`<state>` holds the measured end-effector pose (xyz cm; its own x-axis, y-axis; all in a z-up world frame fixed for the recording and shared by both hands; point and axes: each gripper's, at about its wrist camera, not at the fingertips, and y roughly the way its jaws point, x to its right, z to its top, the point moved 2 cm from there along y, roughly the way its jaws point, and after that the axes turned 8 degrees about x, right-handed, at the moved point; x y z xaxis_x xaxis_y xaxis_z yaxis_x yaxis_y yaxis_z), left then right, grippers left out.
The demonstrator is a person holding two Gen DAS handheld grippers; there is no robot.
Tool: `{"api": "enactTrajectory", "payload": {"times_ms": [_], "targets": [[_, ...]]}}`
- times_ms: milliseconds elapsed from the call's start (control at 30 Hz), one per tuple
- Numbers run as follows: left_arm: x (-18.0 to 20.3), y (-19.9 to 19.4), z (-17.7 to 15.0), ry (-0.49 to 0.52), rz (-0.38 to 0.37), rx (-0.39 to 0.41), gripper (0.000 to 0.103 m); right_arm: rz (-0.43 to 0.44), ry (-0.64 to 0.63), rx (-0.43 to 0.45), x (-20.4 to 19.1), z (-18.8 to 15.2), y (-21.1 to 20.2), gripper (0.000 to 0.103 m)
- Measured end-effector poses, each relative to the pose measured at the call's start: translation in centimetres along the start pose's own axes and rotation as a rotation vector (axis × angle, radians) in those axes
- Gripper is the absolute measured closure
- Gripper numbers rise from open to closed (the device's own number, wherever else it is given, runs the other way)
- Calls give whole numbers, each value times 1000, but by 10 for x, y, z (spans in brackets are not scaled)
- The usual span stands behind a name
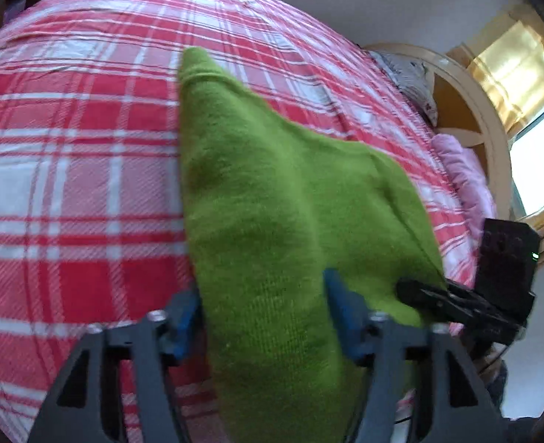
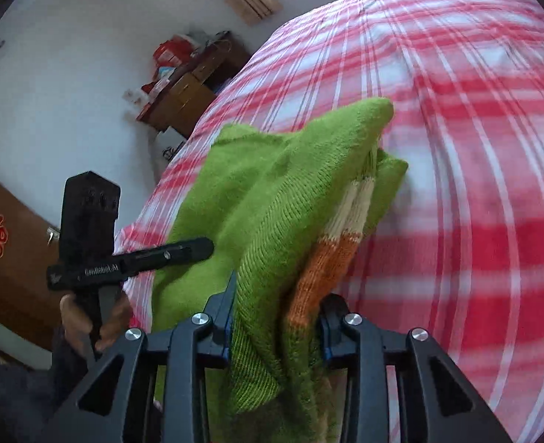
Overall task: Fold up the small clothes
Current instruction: 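Lift the strip end with both grippers and fold it over the other end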
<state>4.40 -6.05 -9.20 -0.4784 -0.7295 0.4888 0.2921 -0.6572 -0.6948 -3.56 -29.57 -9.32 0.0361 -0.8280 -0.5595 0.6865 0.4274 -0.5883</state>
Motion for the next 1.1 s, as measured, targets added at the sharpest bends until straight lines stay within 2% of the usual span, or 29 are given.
{"api": "enactTrajectory", "payload": {"times_ms": [67,167,233,267,333,400,433,467,567,633,667,733,800,933,1100], "targets": [[-1,3,2,3,3,31,27,-40,-32,43,0,-10,-5,59],[5,15,8,31,30,61,14,-145,-40,93,4,-9,0,32],[17,22,7,98,72,80,4,-137,-6,129,10,-9,6,31],[24,27,6,134,101,94,3,-120,14,140,13,-10,9,31],[24,26,3,127,114,115,1,-119,-1,178,13,-11,13,31],[20,24,2,110,92,125,2,-139,-66,176,4,-15,14,31],[17,22,0,107,84,130,4,-128,-103,163,-2,-19,14,32],[16,20,-2,113,88,137,6,-118,-124,154,-6,-21,16,47],[19,18,-5,103,102,165,21,-99,-126,157,-5,-28,15,55],[20,15,-3,75,116,176,38,-86,-72,164,-2,-30,15,59],[20,12,-3,67,129,183,42,-99,-63,167,-4,-30,14,61],[22,6,-3,68,144,194,57,-160,-114,173,-18,-32,11,64],[27,-4,-2,74,159,215,63,-204,-160,189,-34,-33,7,65],[40,-22,-6,98,183,259,64,-190,-185,243,-60,-41,-7,66],[44,-39,-11,112,216,279,64,-165,-145,281,-72,-51,-21,66]]}}
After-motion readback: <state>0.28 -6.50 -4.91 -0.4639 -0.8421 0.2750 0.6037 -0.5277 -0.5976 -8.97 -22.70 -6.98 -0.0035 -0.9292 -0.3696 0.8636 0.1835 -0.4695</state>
